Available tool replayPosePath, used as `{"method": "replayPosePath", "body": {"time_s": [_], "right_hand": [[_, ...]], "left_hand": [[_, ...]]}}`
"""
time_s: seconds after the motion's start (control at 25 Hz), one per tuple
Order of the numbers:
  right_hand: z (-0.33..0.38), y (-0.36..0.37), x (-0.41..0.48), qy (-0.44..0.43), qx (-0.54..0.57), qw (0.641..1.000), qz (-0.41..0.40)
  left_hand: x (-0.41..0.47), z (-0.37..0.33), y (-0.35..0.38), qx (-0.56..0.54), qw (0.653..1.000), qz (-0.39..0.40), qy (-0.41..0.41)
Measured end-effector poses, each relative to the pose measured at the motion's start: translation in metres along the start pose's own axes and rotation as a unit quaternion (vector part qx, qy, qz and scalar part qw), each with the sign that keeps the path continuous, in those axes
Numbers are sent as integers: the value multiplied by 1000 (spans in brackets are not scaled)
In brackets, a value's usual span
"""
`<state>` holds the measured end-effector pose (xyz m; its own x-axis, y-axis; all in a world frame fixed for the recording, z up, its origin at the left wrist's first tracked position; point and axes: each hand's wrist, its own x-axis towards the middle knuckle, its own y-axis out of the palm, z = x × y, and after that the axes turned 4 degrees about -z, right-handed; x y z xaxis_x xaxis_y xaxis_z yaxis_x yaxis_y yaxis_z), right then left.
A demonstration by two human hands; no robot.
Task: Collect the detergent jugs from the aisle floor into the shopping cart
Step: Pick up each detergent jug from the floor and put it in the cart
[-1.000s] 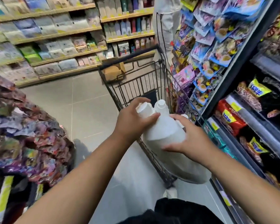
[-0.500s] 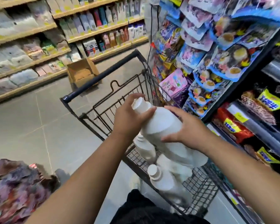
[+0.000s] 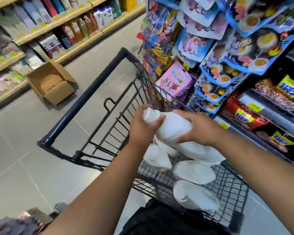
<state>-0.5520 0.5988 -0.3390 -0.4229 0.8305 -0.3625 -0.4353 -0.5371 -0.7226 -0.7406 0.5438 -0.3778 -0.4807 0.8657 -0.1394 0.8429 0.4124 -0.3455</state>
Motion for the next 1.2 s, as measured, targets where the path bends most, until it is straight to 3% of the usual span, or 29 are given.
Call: {"method": "replayPosePath", "body": {"time_s": [0.44,0.96,1.2], "right_hand": [[-10,21,1,62,-2,998,-18],[-20,62,-28,59,-140,988,20],[-55,77,-19,101,-82,991,34]], "left_hand": [[23,15,-3,35,996,78,12],[-5,65,-15,108,982,146,46],[-5,86,1,185,959,214,14]]}}
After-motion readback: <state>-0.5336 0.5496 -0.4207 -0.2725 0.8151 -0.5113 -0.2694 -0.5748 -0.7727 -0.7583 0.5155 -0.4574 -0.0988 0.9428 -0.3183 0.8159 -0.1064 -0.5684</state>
